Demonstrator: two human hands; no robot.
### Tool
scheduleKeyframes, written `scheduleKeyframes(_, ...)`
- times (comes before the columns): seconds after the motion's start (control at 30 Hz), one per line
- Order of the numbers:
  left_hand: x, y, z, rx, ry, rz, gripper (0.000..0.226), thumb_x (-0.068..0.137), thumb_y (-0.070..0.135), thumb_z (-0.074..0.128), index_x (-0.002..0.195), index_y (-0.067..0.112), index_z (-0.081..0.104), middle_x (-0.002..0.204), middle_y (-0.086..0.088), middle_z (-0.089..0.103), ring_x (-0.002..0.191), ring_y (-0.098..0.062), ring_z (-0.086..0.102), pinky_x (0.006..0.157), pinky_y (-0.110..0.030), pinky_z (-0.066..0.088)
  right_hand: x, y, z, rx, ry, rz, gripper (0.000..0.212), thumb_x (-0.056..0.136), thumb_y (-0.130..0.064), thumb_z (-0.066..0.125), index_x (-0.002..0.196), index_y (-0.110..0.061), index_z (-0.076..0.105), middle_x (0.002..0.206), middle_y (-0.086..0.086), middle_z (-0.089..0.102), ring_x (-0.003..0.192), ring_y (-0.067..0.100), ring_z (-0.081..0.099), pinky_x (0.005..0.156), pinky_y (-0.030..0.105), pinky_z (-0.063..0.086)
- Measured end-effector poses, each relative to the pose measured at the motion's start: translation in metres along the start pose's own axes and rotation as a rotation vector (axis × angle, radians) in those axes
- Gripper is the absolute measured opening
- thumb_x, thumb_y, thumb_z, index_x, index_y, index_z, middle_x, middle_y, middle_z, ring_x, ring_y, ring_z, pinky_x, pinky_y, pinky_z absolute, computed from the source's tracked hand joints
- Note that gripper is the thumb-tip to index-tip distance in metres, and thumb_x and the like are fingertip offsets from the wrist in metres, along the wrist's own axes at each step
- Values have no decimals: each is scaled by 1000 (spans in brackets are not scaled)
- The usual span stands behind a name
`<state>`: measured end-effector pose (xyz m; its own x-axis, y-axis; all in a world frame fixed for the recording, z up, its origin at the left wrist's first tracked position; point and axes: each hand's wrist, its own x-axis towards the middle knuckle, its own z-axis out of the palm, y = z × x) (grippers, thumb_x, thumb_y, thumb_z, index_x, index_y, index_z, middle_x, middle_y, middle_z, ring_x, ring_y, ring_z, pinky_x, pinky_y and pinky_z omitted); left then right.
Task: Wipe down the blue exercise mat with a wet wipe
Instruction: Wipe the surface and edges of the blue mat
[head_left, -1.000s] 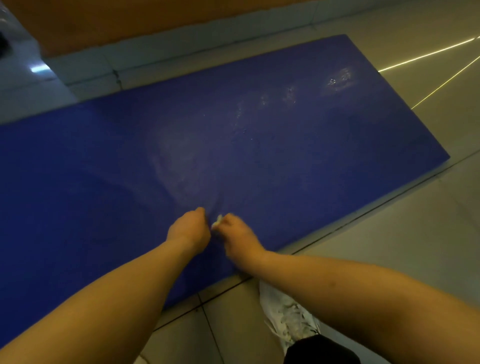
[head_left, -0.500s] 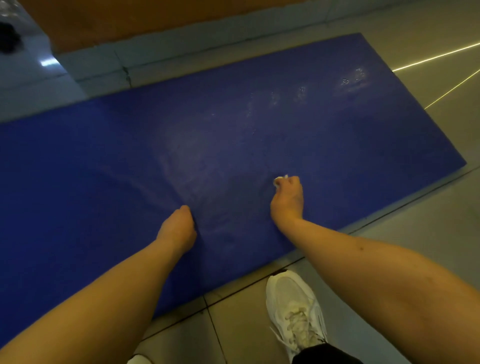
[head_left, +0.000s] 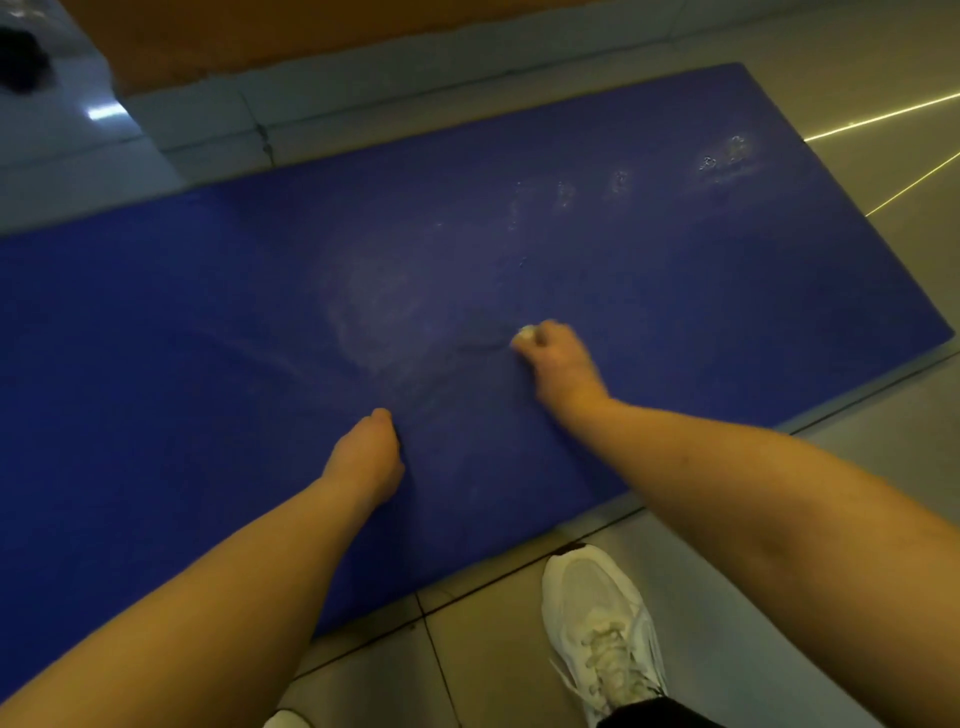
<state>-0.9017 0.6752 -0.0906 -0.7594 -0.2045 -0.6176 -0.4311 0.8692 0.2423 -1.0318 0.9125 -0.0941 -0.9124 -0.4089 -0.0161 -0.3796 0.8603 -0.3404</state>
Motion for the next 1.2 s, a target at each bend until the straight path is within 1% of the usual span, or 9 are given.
scheduleKeyframes(0.1, 0, 0, -2, 4, -30, -21, 10, 97, 10, 52, 105, 11, 45, 108, -11, 57, 95, -32, 61, 80, -41, 51, 12, 24, -6, 4, 43, 339, 5, 96, -9, 51, 99, -9, 56, 107, 13, 53, 98, 32, 53, 78, 40, 43)
scheduleKeyframes(0.2, 1, 1, -3, 3, -28, -20, 16, 97, 11, 50, 113, 9, 48, 112, -11, 57, 98, -33, 61, 81, -41, 51, 9, -12, 8, -4, 114, 377, 11, 96, -7, 50, 90, -15, 46, 97, 6, 50, 86, 24, 47, 64, 33, 38)
scheduleKeyframes(0.27, 1, 0, -3, 9, -28, -25, 18, 97, 13, 51, 115, 9, 49, 114, -11, 58, 100, -33, 61, 84, -41, 52, 0, -51, 25, 209, 84, 239, 16, 87, 2, 53, 88, -14, 51, 94, 5, 48, 83, 21, 46, 65, 32, 43)
scheduleKeyframes(0.37, 2, -2, -2, 42, -8, 12, 22, 97, 14, 51, 118, 8, 51, 120, -11, 60, 105, -33, 62, 86, -39, 49, -24, -103, 49, 157, -180, -215, 19, 91, 0, 58, 108, -5, 64, 107, 13, 54, 95, 26, 50, 85, 40, 45)
scheduleKeyframes(0.5, 1, 1, -4, 77, -26, 35, 24, 99, 14, 48, 122, 7, 52, 122, -11, 60, 108, -28, 62, 87, -34, 47, -25, -103, 57, 15, -187, -623, 36, 92, -5, 67, 128, -2, 63, 116, 19, 61, 95, 36, 56, 81, 43, 48)
scheduleKeyframes(0.8, -4, 2, -10, -21, -72, -26, 13, 96, 11, 53, 103, 13, 43, 112, -10, 56, 93, -29, 58, 80, -38, 50, 44, -14, -5, -249, -115, 110, 53, 87, -1, 57, 139, -5, 46, 137, 15, 45, 116, 36, 44, 90, 40, 40)
scheduleKeyframes(1.0, -4, -7, -24, -48, -29, -18, 8, 100, 22, 48, 99, 16, 54, 102, -4, 61, 84, -23, 58, 78, -40, 52, -7, -94, 50, 12, -192, -179, 58, 71, 1, 66, 129, 0, 58, 137, 24, 54, 98, 44, 54, 77, 49, 53)
scheduleKeyframes(1.1, -9, -12, -36, -53, 198, -116, 7, 100, 23, 47, 98, 17, 49, 93, -1, 57, 77, -23, 56, 64, -38, 45, -33, -128, 64, 46, -300, -425, 61, 89, -18, 63, 147, -5, 47, 160, 17, 32, 130, 38, 44, 101, 46, 44)
scheduleKeyframes(1.2, -10, -18, -44, -14, 308, -195, 11, 98, 20, 53, 107, 16, 51, 105, -4, 56, 90, -24, 57, 68, -38, 49, -43, -146, 67, -35, -413, -389, 74, 104, -49, 37, 162, -11, 12, 169, 9, -12, 155, 28, -2, 125, 43, 12)
